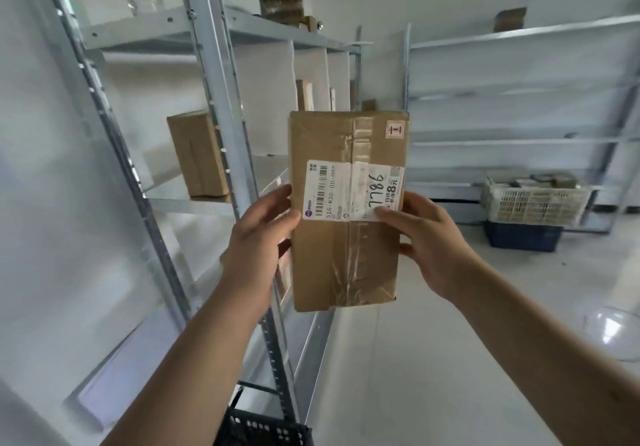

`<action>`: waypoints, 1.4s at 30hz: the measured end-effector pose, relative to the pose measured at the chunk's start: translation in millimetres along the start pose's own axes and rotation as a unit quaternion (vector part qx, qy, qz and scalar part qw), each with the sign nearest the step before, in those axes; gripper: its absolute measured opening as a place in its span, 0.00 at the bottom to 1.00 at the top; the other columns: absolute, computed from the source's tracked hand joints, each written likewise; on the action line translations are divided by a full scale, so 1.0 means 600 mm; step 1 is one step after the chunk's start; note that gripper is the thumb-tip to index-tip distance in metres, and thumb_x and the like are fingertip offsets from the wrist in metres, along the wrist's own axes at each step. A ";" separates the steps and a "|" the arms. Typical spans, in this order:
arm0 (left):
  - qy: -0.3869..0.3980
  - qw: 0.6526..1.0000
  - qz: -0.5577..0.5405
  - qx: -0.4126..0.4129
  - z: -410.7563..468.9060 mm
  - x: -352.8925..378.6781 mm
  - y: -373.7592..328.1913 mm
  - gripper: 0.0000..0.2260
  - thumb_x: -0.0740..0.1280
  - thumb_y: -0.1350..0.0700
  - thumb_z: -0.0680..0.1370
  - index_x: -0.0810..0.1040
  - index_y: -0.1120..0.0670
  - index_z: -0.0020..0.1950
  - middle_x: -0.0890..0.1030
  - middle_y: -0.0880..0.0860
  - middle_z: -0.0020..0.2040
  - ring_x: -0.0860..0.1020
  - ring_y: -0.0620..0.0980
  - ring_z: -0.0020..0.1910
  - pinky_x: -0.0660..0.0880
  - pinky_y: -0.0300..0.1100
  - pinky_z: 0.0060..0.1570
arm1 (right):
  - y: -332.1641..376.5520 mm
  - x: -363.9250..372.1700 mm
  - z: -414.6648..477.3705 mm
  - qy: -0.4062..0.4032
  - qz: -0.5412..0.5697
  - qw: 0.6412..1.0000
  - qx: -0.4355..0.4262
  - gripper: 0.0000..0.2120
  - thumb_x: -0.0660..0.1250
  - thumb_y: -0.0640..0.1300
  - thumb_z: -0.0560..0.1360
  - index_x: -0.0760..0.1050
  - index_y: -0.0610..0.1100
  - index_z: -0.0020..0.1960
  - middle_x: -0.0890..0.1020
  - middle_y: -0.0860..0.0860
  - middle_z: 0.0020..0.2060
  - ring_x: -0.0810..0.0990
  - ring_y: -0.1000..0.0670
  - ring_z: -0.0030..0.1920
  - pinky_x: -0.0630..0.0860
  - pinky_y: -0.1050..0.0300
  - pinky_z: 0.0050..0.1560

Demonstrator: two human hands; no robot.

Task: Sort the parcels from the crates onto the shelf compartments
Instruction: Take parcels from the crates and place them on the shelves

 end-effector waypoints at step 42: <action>-0.257 0.946 0.152 0.124 0.560 0.129 0.097 0.15 0.66 0.49 0.83 0.79 0.33 0.67 0.83 0.34 0.63 0.79 0.34 0.64 0.73 0.53 0.72 | -0.059 0.066 0.811 0.298 0.011 0.951 -0.085 0.26 0.79 0.41 0.75 0.78 0.55 0.70 0.86 0.55 0.61 0.85 0.50 0.63 0.80 0.44 0.68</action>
Point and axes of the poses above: each hand's wrist, its own z-axis towards the middle knuckle, its own x-axis out of the palm, y = z × x, the point moved 8 cm from there along z, towards the middle knuckle
